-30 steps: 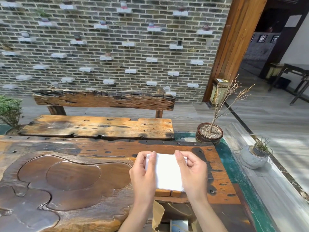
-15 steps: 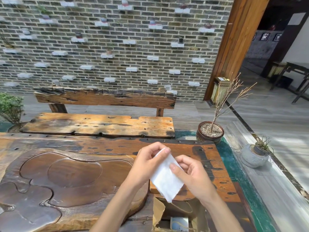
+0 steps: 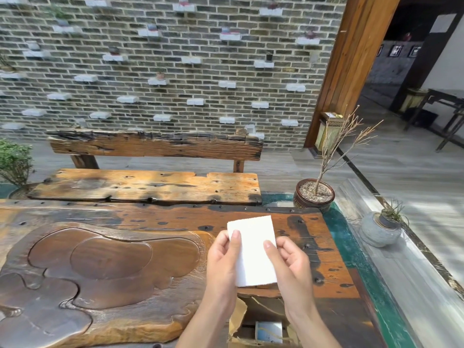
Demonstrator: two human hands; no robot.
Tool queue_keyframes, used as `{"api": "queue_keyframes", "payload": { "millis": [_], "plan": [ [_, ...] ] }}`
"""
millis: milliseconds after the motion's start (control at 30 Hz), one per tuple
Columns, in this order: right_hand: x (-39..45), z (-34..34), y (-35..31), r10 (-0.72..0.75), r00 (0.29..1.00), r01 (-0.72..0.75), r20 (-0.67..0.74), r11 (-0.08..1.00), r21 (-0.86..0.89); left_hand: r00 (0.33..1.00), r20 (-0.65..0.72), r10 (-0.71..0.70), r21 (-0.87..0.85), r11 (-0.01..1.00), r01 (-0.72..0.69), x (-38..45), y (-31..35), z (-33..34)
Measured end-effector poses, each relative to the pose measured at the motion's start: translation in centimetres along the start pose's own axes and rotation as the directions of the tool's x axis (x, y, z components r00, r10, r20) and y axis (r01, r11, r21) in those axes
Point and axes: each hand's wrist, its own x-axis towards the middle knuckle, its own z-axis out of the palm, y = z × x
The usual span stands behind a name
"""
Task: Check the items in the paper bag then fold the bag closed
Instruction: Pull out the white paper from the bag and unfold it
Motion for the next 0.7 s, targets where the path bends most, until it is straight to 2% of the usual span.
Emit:
{"api": "queue_keyframes", "payload": {
  "millis": [133, 233, 367, 467, 600, 700],
  "plan": [
    [0.1, 0.5, -0.2, 0.072, 0.997, -0.074, 0.038, 0.996, 0.057, 0.992, -0.029, 0.121, 0.153, 0.982, -0.115, 0.0, -0.2, 0.1],
    [0.4, 1.1, 0.2, 0.061, 0.998, -0.06, -0.032, 0.998, 0.012, 0.979, -0.034, 0.202, 0.271, 0.944, -0.185, -0.1, -0.8, 0.2],
    [0.3, 1.1, 0.5, -0.003, 0.995, -0.005, -0.098, 0.996, -0.085, 0.959, -0.097, 0.267, 0.316, 0.922, -0.225, -0.2, -1.2, 0.0],
    [0.1, 1.0, 0.3, -0.002, 0.995, -0.006, -0.1, 0.997, -0.08, 0.954, -0.108, 0.28, 0.32, 0.918, -0.233, -0.4, -1.2, 0.1],
    [0.4, 0.3, 0.3, 0.161, 0.986, -0.156, -0.049, 0.984, 0.087, 0.966, -0.09, 0.243, 0.303, 0.93, -0.206, -0.2, -1.5, -0.2],
    [0.3, -0.3, 0.3, 0.382, 0.912, -0.41, 0.147, 0.855, 0.318, 0.976, -0.06, 0.208, 0.31, 0.934, -0.179, -0.2, -1.9, -0.3]
  ]
}}
